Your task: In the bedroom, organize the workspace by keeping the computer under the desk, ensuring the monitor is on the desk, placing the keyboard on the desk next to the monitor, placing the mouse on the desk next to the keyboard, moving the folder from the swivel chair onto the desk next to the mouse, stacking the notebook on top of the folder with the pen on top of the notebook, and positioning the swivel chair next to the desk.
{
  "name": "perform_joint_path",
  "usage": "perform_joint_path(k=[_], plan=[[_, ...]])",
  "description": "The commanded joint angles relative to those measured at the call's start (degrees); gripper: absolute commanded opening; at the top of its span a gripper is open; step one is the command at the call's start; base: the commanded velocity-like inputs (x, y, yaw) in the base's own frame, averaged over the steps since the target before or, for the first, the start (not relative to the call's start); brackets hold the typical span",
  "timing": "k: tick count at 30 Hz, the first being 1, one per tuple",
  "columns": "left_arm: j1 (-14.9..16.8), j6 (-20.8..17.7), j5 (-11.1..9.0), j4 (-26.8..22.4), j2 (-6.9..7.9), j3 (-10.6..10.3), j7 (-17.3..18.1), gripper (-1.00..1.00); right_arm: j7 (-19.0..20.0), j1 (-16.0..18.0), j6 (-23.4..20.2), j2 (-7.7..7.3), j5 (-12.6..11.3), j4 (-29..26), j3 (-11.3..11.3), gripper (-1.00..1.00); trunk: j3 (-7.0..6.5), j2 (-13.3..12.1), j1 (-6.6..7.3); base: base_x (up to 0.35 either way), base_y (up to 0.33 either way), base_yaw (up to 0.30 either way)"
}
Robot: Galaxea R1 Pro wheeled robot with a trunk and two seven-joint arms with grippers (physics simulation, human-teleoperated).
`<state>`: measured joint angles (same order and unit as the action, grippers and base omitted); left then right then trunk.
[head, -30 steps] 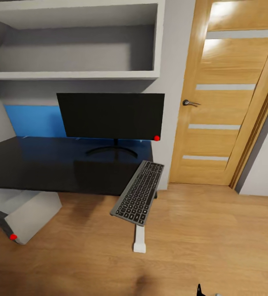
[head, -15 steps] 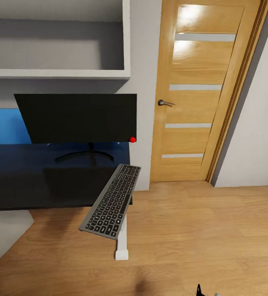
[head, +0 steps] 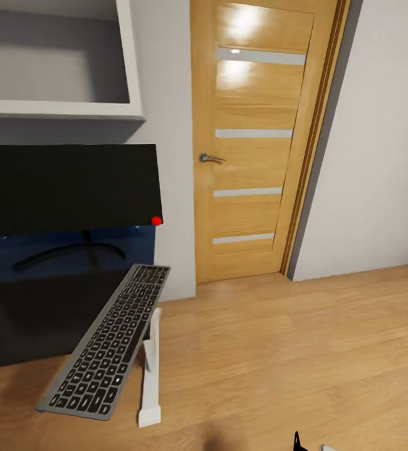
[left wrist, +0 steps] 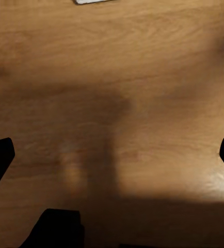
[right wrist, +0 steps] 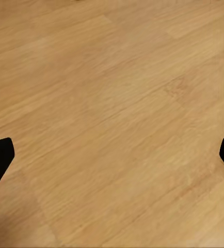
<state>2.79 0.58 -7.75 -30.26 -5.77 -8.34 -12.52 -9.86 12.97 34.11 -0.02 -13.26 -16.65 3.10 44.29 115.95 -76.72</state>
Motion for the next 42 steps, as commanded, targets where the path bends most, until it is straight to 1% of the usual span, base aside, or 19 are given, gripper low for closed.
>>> perform_joint_path(k=[1,4,7,11,18,33,42], plan=[[0.0,0.1,-0.6,0.0,0.06,-0.4,-0.5,1.0,0.0,0.0,0.1,0.02,0.0,0.0,0.1,1.0,0.06,0.0,-0.02,0.262,-0.226,-0.294],[0.0,0.0,-0.6,0.0,0.06,-0.4,-0.5,1.0,0.0,0.0,0.1,0.02,0.0,0.0,0.0,1.0,0.06,0.0,-0.02,0.239,-0.253,-0.271],[0.0,0.1,-0.6,0.0,0.06,-0.4,-0.5,1.0,0.0,0.0,0.1,0.34,-0.1,0.0,0.0,1.0,0.06,0.0,-0.02,0.234,-0.258,-0.117],[0.0,0.1,-0.6,0.0,0.03,-0.5,-0.5,1.0,-0.1,0.0,0.2,0.66,-0.1,0.0,0.0,1.0,0.06,0.0,-0.02,0.254,-0.235,-0.025],[0.0,0.1,-0.6,0.1,0.05,-0.5,-0.5,1.0,-0.1,0.0,0.2,0.72,-0.1,0.0,0.0,1.0,0.06,0.0,-0.02,0.262,-0.231,0.021],[0.0,0.1,-0.7,0.2,0.06,-0.4,-0.5,1.0,-0.1,0.0,0.2,0.72,0.0,0.0,0.0,1.0,0.06,0.0,-0.02,0.247,-0.245,0.251],[0.0,0.1,-0.7,0.2,0.06,-0.4,-0.5,1.0,-0.1,0.0,0.1,0.72,-0.2,0.2,0.1,1.0,0.06,0.0,-0.02,0.042,-0.324,0.279]])
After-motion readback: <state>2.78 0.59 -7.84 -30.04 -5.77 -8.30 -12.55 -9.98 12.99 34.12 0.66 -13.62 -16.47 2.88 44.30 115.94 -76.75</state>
